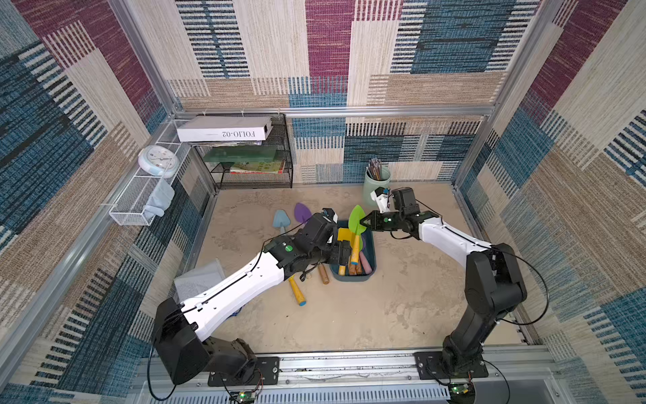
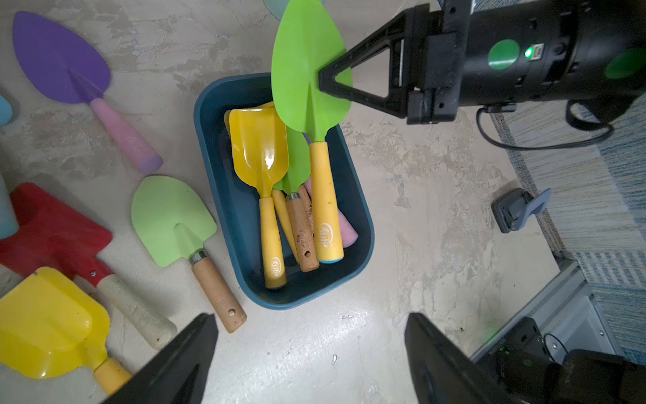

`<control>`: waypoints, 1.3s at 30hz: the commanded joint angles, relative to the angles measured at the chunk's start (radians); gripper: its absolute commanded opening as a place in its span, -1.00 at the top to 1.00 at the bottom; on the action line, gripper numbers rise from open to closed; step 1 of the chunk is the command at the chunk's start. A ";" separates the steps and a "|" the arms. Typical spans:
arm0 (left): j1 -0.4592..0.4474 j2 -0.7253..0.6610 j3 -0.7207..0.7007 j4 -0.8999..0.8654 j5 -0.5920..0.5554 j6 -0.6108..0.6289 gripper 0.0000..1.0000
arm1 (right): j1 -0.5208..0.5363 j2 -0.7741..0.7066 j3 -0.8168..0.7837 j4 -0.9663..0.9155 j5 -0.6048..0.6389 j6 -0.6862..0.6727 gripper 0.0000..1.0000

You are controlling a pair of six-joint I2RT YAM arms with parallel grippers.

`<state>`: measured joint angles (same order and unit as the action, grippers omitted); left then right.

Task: Put the shovel into the storage box
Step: Place the shovel in the storage box.

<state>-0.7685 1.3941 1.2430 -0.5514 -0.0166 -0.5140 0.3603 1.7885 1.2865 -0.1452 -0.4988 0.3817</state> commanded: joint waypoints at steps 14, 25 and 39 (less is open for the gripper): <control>0.058 -0.065 -0.086 0.125 0.080 0.011 -0.77 | 0.079 0.144 0.045 0.062 0.163 0.032 1.00; 0.063 -0.055 -0.093 0.133 0.099 0.002 -0.77 | 0.112 0.154 -0.002 0.079 0.164 0.026 1.00; 0.063 -0.032 -0.088 0.138 0.120 -0.001 -0.77 | 0.134 0.178 0.021 0.018 0.172 -0.004 1.00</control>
<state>-0.7067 1.3552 1.1503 -0.4427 0.0860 -0.5156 0.4915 1.9602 1.2980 -0.1097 -0.3370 0.3927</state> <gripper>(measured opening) 0.884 0.045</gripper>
